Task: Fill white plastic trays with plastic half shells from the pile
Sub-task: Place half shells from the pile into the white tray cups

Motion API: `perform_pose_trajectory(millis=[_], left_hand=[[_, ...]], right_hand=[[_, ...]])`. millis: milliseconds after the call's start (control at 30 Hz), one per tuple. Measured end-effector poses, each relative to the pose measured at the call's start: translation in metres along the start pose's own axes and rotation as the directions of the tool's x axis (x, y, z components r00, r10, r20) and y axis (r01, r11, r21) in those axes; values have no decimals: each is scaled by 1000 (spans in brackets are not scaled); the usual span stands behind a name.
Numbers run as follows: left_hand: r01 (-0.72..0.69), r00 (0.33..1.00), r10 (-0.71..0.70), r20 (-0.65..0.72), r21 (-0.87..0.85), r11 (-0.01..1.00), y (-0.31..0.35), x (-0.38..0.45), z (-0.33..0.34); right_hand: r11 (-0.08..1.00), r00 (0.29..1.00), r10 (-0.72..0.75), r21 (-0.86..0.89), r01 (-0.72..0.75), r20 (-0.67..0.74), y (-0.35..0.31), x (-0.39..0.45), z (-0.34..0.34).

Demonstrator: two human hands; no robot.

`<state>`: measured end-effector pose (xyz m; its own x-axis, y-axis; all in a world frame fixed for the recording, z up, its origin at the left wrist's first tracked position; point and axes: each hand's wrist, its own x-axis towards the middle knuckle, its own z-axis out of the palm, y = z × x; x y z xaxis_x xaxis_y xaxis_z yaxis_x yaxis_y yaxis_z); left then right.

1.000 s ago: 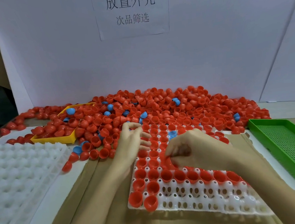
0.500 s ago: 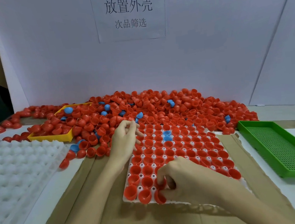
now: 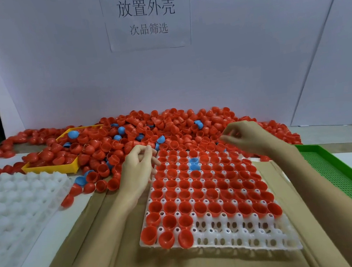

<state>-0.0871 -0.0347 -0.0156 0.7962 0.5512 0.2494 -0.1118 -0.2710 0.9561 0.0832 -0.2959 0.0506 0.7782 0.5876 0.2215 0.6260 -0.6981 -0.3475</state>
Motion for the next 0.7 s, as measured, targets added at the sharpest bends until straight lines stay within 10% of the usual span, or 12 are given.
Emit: perform_pose_trajectory(millis=[400,700], left_hand=[[-16,1000,16,8,23,1000,-3,2,2],[-24,1000,23,21,46,999,-3,2,2]], right_hand=[[936,971,233,-282,-209,53,119,37,35],[971,906,230,16,-240,-354,104,26,33]])
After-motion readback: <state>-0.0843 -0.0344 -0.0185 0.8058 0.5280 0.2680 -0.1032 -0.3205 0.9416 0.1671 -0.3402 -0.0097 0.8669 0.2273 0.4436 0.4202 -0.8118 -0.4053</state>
